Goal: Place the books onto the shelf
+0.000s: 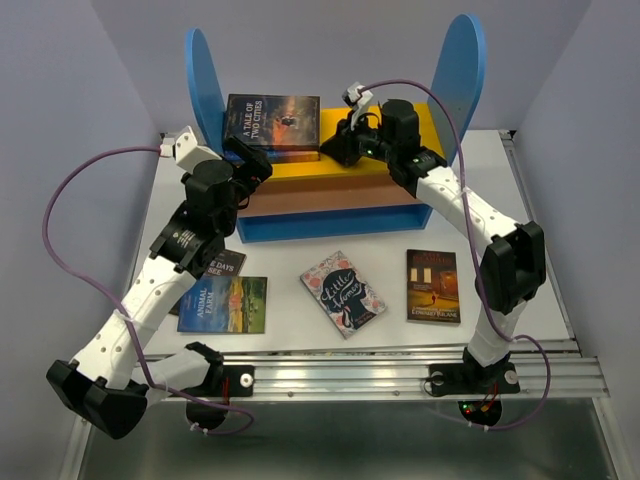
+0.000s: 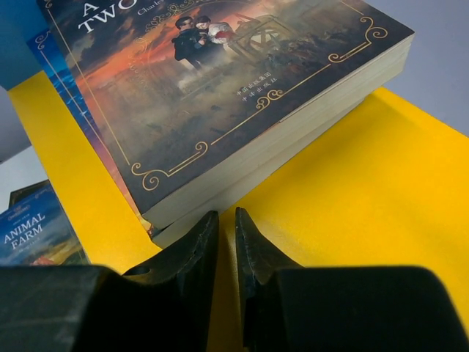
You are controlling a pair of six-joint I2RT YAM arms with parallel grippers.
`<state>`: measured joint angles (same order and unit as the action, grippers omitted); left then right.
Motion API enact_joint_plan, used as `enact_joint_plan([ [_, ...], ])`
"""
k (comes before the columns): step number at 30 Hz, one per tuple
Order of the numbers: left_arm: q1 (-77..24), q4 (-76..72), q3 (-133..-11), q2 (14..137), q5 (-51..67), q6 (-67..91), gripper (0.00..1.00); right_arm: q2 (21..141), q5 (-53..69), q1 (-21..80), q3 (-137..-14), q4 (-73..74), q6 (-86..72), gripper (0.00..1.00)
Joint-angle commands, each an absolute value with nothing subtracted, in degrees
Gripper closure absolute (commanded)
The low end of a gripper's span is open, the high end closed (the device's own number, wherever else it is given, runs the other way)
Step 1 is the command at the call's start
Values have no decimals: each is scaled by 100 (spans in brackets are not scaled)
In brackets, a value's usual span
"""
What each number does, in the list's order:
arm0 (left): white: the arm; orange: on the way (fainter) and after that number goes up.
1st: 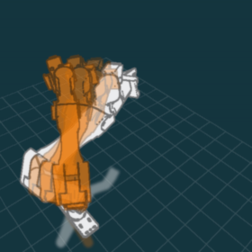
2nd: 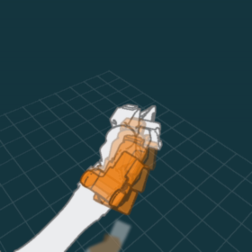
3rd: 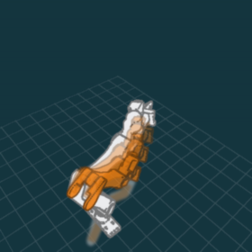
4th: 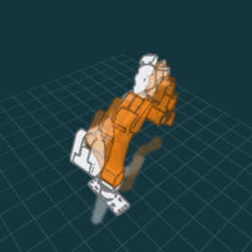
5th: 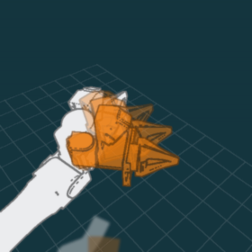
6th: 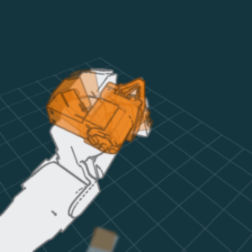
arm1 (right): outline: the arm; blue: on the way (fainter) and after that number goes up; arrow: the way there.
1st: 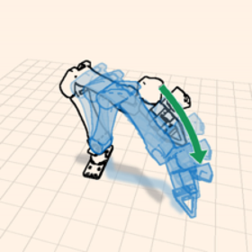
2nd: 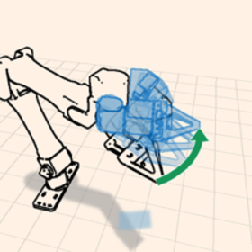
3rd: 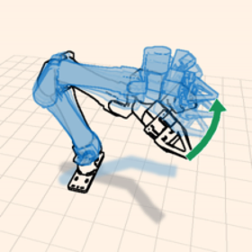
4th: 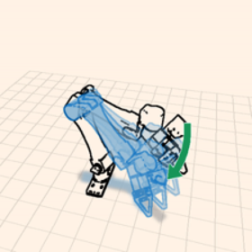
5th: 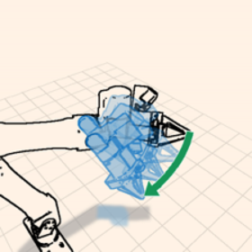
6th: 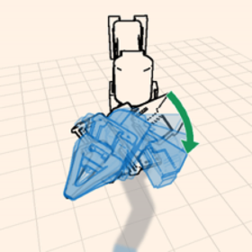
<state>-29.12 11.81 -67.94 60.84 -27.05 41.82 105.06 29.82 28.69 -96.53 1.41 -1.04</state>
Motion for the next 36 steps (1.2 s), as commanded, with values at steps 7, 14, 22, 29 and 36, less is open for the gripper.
enact_joint_plan([
  [7,-2857,967,-6750,6091,-2786,4113,1,10442,2999,3630,-9563,-264,-124,72],
  [14,-2821,835,-6750,6161,-2725,4105,2,10072,-612,3630,-9632,-28,-571,71],
  [22,-2777,677,-7338,6573,-2550,3684,3,10010,-1556,3568,-9869,211,-756,70],
  [29,-2768,791,-9139,7847,-1978,2226,3,10055,-1345,3568,-10011,290,-791,68],
  [36,-2769,1054,-10623,8997,-2046,1302,2,10274,-1125,3516,-10230,308,-773,66],
])
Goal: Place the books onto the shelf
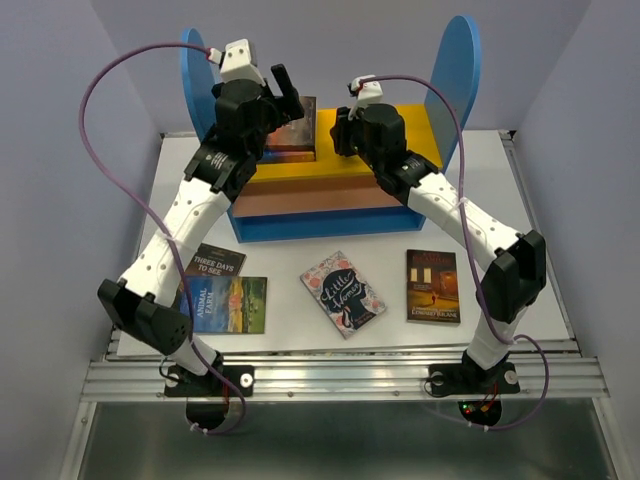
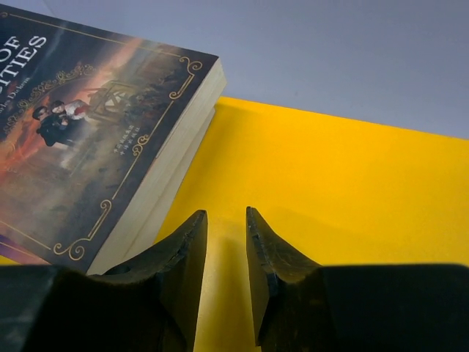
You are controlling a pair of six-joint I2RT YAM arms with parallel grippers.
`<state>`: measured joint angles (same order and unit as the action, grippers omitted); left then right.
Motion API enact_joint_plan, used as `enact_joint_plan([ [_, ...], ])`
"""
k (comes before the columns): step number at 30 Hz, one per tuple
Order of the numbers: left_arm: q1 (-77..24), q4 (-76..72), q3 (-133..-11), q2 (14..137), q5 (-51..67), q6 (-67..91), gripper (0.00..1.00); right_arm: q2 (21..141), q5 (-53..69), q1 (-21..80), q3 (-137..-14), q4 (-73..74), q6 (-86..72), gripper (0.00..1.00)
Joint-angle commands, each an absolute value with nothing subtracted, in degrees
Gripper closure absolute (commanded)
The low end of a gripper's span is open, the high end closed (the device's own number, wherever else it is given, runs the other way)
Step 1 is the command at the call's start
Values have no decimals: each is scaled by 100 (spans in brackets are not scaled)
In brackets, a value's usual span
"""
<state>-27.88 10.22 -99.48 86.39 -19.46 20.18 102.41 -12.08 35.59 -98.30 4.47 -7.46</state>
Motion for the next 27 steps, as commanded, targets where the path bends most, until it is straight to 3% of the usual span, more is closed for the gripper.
enact_joint_plan([
  [1,-2760,1159,-10800,9148,-2178,1266,1,10292,-1081,3516,-10291,299,-808,66],
  [11,-2760,2813,-14307,11803,-3462,1038,2,10318,-703,3516,-10257,299,-765,65],
  [16,-2751,2180,-13992,11970,-4157,624,1,10239,-580,3516,-10082,299,-660,65],
  [27,-2742,2996,-14001,11988,-4289,1247,1,10169,-448,3516,-9835,299,-589,64],
])
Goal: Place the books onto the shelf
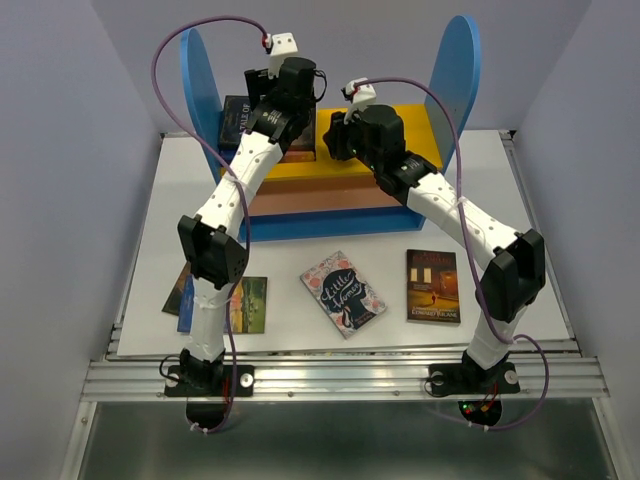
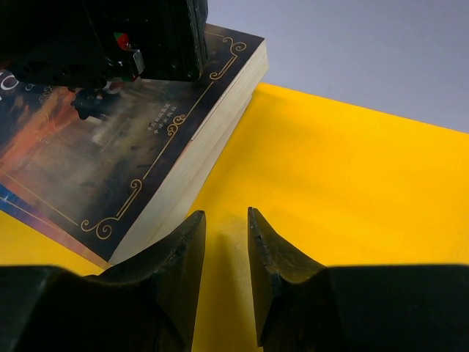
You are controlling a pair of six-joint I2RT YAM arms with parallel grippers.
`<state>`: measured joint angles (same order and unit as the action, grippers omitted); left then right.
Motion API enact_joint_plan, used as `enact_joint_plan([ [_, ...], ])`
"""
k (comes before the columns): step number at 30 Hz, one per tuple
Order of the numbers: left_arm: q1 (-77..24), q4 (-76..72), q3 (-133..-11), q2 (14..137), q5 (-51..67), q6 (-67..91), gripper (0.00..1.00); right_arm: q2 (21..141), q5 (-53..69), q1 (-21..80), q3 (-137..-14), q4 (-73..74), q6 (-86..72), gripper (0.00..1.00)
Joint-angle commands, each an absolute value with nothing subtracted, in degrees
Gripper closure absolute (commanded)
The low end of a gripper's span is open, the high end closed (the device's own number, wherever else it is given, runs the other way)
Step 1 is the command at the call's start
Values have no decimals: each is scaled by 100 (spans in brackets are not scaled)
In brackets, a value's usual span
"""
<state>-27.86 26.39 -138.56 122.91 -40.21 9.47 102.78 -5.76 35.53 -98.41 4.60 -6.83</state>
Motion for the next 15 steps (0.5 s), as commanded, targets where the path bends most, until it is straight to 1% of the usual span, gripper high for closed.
enact_joint_plan([
  [1,-2733,3093,-13984,11980,-4289,1326,1,10169,-457,3516,-9835,299,-589,64],
  [2,-2733,3250,-13949,11962,-4228,1458,2,10152,-474,3516,-9835,299,-598,64],
  [4,-2725,3409,-13808,11927,-4166,1625,7,10151,-466,3516,-9861,299,-598,64],
  [6,-2725,3690,-13746,11909,-4131,1880,9,10143,-440,3516,-9870,299,-607,64],
  [11,-2698,4174,-13448,11690,-3964,2416,11,10090,-439,3516,-9888,299,-615,64],
  [15,-2698,4157,-12650,11295,-3982,2768,13,10151,-431,3516,-10037,290,-650,62],
])
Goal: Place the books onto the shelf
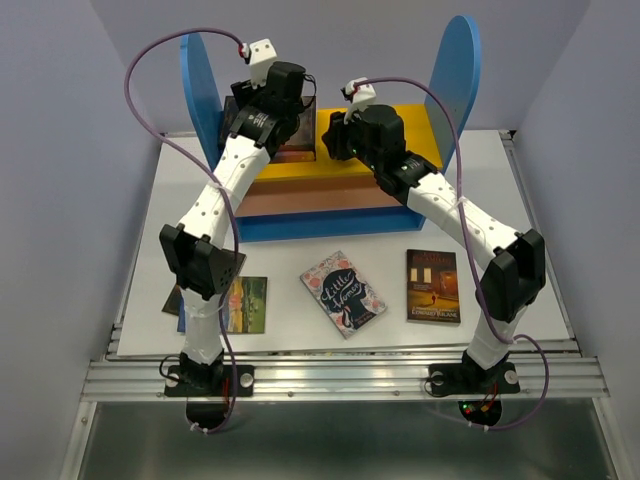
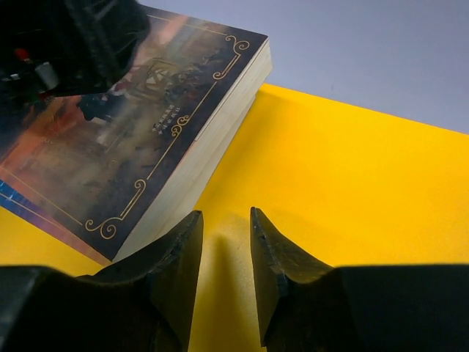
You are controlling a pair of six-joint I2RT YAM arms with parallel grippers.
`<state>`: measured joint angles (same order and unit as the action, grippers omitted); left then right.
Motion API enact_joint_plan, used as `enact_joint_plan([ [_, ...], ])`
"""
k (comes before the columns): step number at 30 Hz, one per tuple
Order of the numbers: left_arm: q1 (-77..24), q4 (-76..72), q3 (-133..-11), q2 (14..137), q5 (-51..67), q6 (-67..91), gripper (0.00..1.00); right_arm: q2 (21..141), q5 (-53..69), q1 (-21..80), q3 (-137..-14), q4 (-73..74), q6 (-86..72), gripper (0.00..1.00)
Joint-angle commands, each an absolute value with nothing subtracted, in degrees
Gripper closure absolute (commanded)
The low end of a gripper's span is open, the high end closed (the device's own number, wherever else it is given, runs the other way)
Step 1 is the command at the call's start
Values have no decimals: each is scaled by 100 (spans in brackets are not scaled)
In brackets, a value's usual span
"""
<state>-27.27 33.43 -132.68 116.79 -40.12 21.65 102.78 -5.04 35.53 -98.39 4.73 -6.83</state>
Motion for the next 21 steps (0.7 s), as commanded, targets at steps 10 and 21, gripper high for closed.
enact_joint_plan([
  [10,-2733,3973,-11646,10424,-3727,3006,17,10836,-589,3516,-10986,299,-545,61],
  [21,-2856,3789,-10846,9844,-3542,3120,20,11672,-124,3516,-11724,308,-492,61],
])
